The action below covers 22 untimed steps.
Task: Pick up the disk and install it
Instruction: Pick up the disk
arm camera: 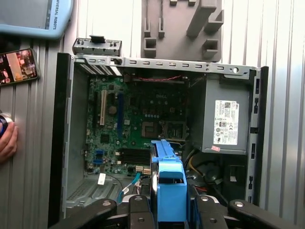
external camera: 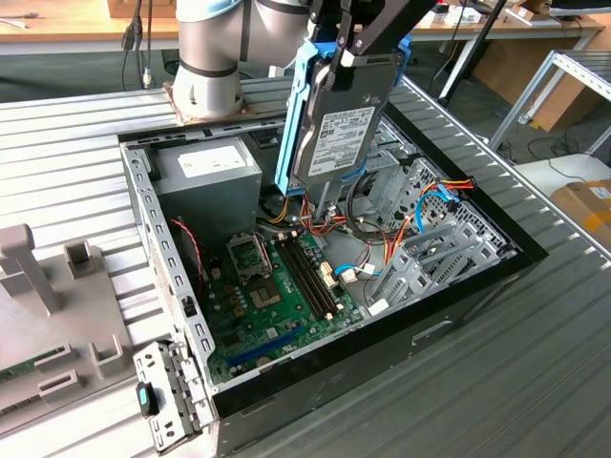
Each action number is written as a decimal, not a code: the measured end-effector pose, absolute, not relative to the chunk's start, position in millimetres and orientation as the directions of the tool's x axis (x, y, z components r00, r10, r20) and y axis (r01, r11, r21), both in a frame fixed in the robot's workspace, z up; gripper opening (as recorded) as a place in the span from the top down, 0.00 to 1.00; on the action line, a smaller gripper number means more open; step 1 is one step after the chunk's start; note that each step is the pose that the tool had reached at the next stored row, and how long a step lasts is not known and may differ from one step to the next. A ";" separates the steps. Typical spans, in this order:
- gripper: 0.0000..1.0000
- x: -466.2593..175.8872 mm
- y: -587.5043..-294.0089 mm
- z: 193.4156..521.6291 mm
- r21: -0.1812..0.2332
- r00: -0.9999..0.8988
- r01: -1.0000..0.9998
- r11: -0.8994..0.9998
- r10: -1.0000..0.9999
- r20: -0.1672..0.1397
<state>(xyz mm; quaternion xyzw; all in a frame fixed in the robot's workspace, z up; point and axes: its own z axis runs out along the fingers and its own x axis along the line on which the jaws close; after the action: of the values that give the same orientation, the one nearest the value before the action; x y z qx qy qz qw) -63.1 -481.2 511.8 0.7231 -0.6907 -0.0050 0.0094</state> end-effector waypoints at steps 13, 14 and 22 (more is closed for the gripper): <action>0.63 -63.0 -501.4 511.1 0.020 0.046 -0.999 -0.046 -0.999 0.006; 0.63 -62.3 -501.5 510.9 0.020 0.046 -0.999 -0.046 -0.999 0.006; 0.63 -47.3 -501.5 509.5 0.021 0.044 -0.999 -0.044 -0.999 0.010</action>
<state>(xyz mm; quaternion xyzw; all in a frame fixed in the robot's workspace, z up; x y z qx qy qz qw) -47.3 -501.5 509.5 0.7224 -0.6914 -0.0036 0.0108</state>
